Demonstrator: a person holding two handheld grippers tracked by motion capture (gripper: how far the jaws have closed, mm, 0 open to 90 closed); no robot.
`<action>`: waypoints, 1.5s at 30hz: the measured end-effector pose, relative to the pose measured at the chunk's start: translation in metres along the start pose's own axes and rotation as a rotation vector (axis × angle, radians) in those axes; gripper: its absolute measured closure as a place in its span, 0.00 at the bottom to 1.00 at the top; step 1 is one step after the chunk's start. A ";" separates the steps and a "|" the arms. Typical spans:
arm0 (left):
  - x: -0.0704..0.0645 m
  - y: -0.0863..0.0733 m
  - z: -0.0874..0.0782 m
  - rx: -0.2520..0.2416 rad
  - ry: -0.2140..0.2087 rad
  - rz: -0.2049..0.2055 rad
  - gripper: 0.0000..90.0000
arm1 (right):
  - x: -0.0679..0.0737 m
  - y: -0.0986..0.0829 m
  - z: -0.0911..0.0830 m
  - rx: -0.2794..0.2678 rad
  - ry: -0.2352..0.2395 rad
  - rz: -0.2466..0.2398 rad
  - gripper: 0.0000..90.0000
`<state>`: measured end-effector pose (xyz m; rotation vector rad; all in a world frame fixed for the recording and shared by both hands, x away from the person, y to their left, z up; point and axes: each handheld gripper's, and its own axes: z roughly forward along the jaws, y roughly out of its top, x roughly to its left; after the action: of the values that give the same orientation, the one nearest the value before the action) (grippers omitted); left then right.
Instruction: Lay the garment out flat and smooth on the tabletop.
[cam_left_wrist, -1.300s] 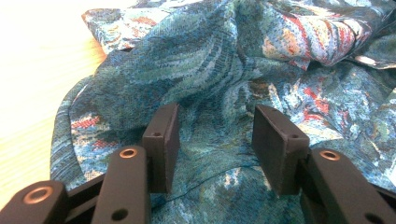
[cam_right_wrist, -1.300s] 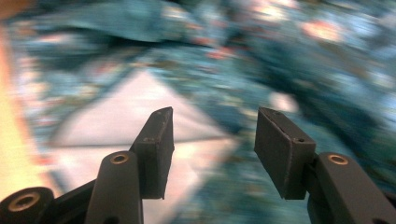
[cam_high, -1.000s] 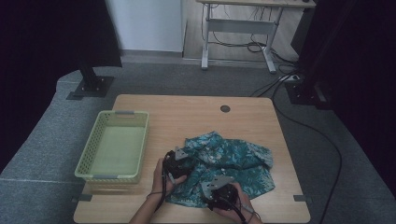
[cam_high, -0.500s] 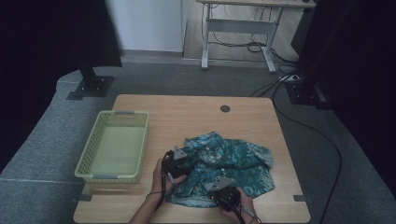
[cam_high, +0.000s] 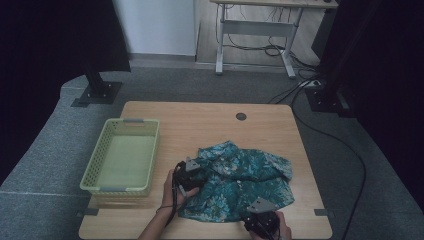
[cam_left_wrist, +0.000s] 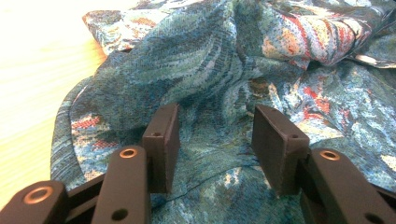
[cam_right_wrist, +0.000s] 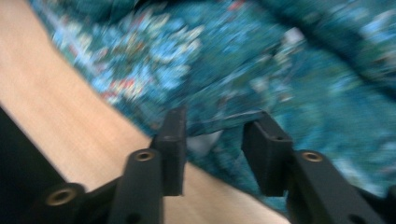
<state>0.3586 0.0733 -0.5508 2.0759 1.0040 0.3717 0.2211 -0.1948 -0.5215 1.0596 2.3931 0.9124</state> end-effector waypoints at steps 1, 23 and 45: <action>0.000 0.000 0.000 0.001 0.000 0.001 0.57 | -0.001 0.002 -0.004 -0.017 -0.008 0.004 0.63; 0.005 0.004 0.000 0.027 -0.035 0.012 0.53 | -0.001 0.038 0.068 0.012 0.140 -0.045 0.54; 0.033 0.025 0.017 0.061 0.029 -0.013 0.54 | -0.009 -0.005 0.030 -0.007 0.176 -0.065 0.61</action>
<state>0.4028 0.0797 -0.5453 2.1230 1.0570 0.3696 0.2408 -0.1919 -0.5464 0.9277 2.5483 1.0291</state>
